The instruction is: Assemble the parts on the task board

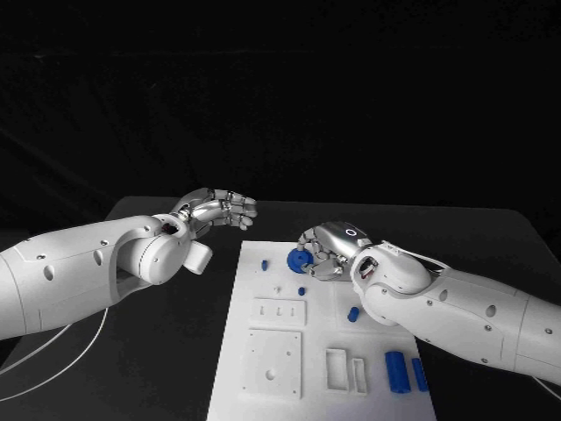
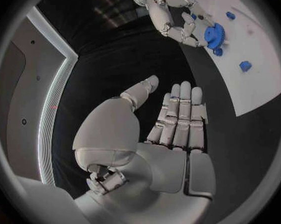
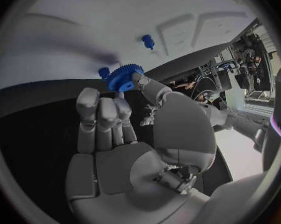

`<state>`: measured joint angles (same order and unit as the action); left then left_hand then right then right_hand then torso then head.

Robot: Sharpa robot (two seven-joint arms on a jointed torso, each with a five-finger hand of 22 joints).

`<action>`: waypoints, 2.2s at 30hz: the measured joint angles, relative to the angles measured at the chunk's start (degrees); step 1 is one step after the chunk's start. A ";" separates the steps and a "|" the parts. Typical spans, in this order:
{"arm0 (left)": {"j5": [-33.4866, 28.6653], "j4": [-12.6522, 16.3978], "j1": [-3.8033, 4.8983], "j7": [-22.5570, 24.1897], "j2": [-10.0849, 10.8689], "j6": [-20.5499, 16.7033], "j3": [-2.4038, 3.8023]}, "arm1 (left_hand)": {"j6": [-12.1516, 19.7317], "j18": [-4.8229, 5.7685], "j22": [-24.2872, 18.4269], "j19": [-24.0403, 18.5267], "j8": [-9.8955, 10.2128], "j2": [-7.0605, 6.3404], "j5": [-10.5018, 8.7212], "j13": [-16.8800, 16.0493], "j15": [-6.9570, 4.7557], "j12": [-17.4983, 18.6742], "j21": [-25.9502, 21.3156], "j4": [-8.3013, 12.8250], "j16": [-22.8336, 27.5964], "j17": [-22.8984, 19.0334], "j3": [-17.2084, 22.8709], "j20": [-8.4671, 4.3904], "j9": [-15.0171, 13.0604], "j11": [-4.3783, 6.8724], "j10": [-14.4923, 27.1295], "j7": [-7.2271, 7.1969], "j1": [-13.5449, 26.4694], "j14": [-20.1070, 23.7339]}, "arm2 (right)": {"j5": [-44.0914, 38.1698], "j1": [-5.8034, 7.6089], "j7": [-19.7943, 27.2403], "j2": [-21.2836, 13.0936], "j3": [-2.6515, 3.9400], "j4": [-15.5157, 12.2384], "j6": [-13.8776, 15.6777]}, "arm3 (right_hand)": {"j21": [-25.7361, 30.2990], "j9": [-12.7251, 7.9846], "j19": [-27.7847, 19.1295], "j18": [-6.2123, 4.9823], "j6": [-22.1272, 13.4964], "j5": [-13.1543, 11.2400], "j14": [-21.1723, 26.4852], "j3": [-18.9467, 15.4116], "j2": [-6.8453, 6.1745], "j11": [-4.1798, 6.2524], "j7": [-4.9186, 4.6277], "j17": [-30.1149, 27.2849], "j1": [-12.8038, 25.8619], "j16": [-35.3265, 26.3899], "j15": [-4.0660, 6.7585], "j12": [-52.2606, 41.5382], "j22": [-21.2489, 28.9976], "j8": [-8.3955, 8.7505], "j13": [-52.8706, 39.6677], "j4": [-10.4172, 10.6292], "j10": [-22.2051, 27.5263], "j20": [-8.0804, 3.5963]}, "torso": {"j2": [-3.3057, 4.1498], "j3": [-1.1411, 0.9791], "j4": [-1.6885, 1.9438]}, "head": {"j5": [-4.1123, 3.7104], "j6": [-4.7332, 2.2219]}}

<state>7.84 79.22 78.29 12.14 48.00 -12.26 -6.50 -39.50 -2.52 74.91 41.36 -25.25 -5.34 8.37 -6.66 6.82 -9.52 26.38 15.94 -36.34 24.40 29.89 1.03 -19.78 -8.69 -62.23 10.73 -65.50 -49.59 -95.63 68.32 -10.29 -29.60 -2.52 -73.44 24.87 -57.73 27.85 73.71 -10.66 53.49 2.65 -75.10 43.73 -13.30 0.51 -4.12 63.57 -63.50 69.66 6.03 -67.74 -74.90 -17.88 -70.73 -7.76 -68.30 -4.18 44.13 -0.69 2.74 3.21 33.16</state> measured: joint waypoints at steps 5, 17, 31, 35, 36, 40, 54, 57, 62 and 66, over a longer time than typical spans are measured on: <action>0.00 0.01 0.00 0.00 -0.01 0.00 0.00 | 0.00 0.00 0.00 0.00 0.00 0.00 0.00 0.00 0.00 0.00 0.00 0.00 0.00 0.00 0.00 0.00 0.00 0.00 0.00 0.00 0.00 0.00 | -0.95 -0.02 -0.20 0.90 -0.02 0.78 -0.04 | 0.00 0.01 0.00 0.00 0.01 0.00 0.00 0.25 0.00 -0.22 0.00 0.00 0.00 0.00 0.00 0.34 0.00 0.27 0.17 0.08 0.22 0.00 | 0.00 -0.04 -0.02 | 0.14 0.16; 0.00 -0.09 0.00 0.00 -0.19 0.01 0.00 | 0.00 0.00 -0.01 0.00 0.00 0.00 0.00 0.01 0.00 0.00 0.00 0.00 0.00 0.00 0.00 0.00 0.00 0.00 0.00 0.00 0.00 0.00 | -2.76 -0.02 -0.92 2.59 -0.28 2.62 -1.00 | 0.00 0.03 0.00 0.00 0.09 -0.05 -0.01 0.34 -0.16 0.00 0.06 -0.01 0.15 0.00 -0.02 0.34 0.00 0.08 0.27 0.03 0.43 0.01 | -0.01 -0.11 -0.12 | 0.40 0.48; 0.00 -0.08 0.00 0.00 -0.20 0.03 0.00 | 0.00 0.00 0.03 -0.20 0.00 0.00 0.00 -0.04 0.00 0.21 0.00 0.00 0.00 0.01 0.00 0.20 0.00 0.00 0.00 0.00 0.00 0.00 | -3.42 0.10 -1.25 3.33 -0.84 3.42 -2.71 | 0.01 0.05 -0.01 0.00 0.15 0.01 -0.02 0.55 -0.49 -0.21 0.09 -0.02 0.44 0.00 -0.03 1.52 0.00 0.10 1.04 0.24 1.29 0.03 | -0.02 -0.18 -0.26 | 0.79 0.82; 0.00 -0.07 0.00 -0.01 -0.16 0.03 0.00 | 0.00 0.01 0.03 -0.20 0.00 0.00 0.00 -0.04 0.00 0.21 0.00 0.00 0.00 -0.05 0.00 0.20 0.00 0.00 0.00 0.00 0.00 0.00 | -3.42 0.10 -1.31 3.68 -1.01 3.94 -2.85 | 0.01 0.28 -0.02 0.00 0.07 0.01 -0.02 0.55 -0.76 -0.54 0.01 -0.02 0.17 0.00 -0.03 2.33 -0.04 0.95 1.60 0.25 2.18 0.03 | -0.02 -0.18 -0.25 | 0.77 0.91; 0.00 -0.07 0.00 -0.01 -0.16 0.04 0.00 | 0.00 0.00 0.03 -0.20 0.00 0.00 0.00 -0.04 0.00 0.21 0.00 0.00 0.00 -0.05 0.00 0.20 0.00 0.00 0.00 0.00 0.00 0.00 | -3.41 0.08 -1.32 3.79 -1.05 4.04 -2.89 | 0.01 0.41 -0.03 0.00 -0.36 0.02 -0.01 0.56 -0.80 -0.83 -0.42 -0.02 0.13 0.00 -0.03 2.56 -0.05 1.31 1.74 0.25 2.48 0.04 | -0.02 -0.18 -0.25 | 0.77 0.93; 0.00 -0.07 0.00 -0.02 -0.18 0.05 0.00 | 0.00 0.00 0.03 -0.20 0.00 0.00 0.00 -0.04 0.00 0.21 0.00 0.00 0.00 -0.05 0.00 0.20 0.00 0.00 0.00 0.00 0.00 0.00 | -3.34 0.03 -1.36 4.06 -1.14 4.18 -2.99 | 0.05 0.00 -0.12 0.01 -1.85 0.24 0.05 0.48 -1.42 -1.45 -1.90 -0.02 0.22 -0.26 -0.35 3.11 -0.05 2.33 2.11 0.66 3.10 0.14 | -0.02 -0.18 -0.25 | 0.77 0.94; 0.00 -0.36 0.00 -0.07 -0.55 0.12 0.00 | 0.00 0.01 0.02 -0.20 0.00 0.00 0.00 -0.03 0.00 0.21 0.00 0.00 0.00 -0.04 0.00 0.20 0.00 0.00 0.00 0.00 0.00 0.00 | -2.64 -0.03 -1.43 4.51 -1.27 4.55 -4.13 | 0.11 -1.38 0.01 0.19 -6.27 0.25 0.15 -1.48 -2.63 -2.48 -4.18 0.18 0.68 -0.49 -1.22 3.27 -0.04 5.09 2.14 0.46 4.15 0.19 | 0.00 -0.14 -0.23 | 0.68 1.03; 0.00 -0.51 0.00 -0.09 -0.72 0.15 0.00 | 0.12 0.00 0.02 -0.20 0.00 0.00 0.00 -0.03 0.00 0.21 0.22 0.00 0.00 -0.04 0.00 0.20 0.00 0.00 0.00 -0.12 0.00 0.00 | -2.36 -0.03 -1.43 4.49 -1.28 4.55 -4.44 | 0.11 -1.38 0.01 0.19 -6.69 0.24 0.16 -1.78 -2.62 -2.48 -4.36 0.19 0.67 -0.49 -1.22 3.27 -0.04 5.09 2.14 0.68 4.15 0.20 | 0.02 -0.11 -0.26 | 0.64 1.12; 0.00 -0.54 0.00 -0.10 -0.73 0.19 0.00 | 0.21 0.00 0.01 -0.20 0.00 0.23 0.00 -0.02 0.00 0.21 0.22 0.00 0.00 -0.05 0.00 0.20 0.00 0.00 0.00 -0.20 0.23 0.00 | -1.41 -0.01 -1.36 4.41 -1.26 4.55 -4.77 | 0.11 -1.40 0.01 0.19 -6.83 0.24 -0.04 -3.36 -2.93 -2.49 -4.31 0.38 2.24 -0.49 -1.41 3.27 -0.03 5.11 2.14 1.77 4.16 0.20 | 0.01 -0.11 -0.28 | 0.55 1.20; 0.00 -0.56 0.00 -0.13 -0.69 0.23 0.00 | 0.41 0.00 0.01 -0.20 0.00 0.02 0.00 -0.04 0.00 0.21 0.22 -0.14 0.00 -0.10 0.14 0.20 0.03 -0.13 0.13 0.00 0.64 0.00 | -0.72 0.02 -1.23 4.27 -1.24 4.55 -4.91 | 0.11 -1.27 0.01 0.18 -6.82 0.24 -0.04 -4.33 -2.21 -2.49 -4.29 0.53 4.85 -0.49 -1.41 3.27 -0.03 5.08 2.14 3.81 4.16 0.20 | 0.00 -0.12 -0.26 | 0.54 1.22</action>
<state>7.84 78.66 78.29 12.02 47.31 -12.03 -6.50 -39.09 -2.52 74.92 41.16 -25.25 -5.32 8.37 -6.70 6.82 -9.31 26.60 15.81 -36.34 24.31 30.02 1.23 -19.75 -8.82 -62.10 10.73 -64.86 -49.59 -96.35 68.33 -11.52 -25.33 -3.75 -68.89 19.97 -57.62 26.58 73.73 -10.47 46.68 2.89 -75.14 39.41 -15.50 -1.98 -8.41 64.10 -58.65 69.17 4.62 -64.47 -74.93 -12.81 -68.59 -3.95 -64.14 -3.98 44.13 -0.81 2.48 3.75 34.39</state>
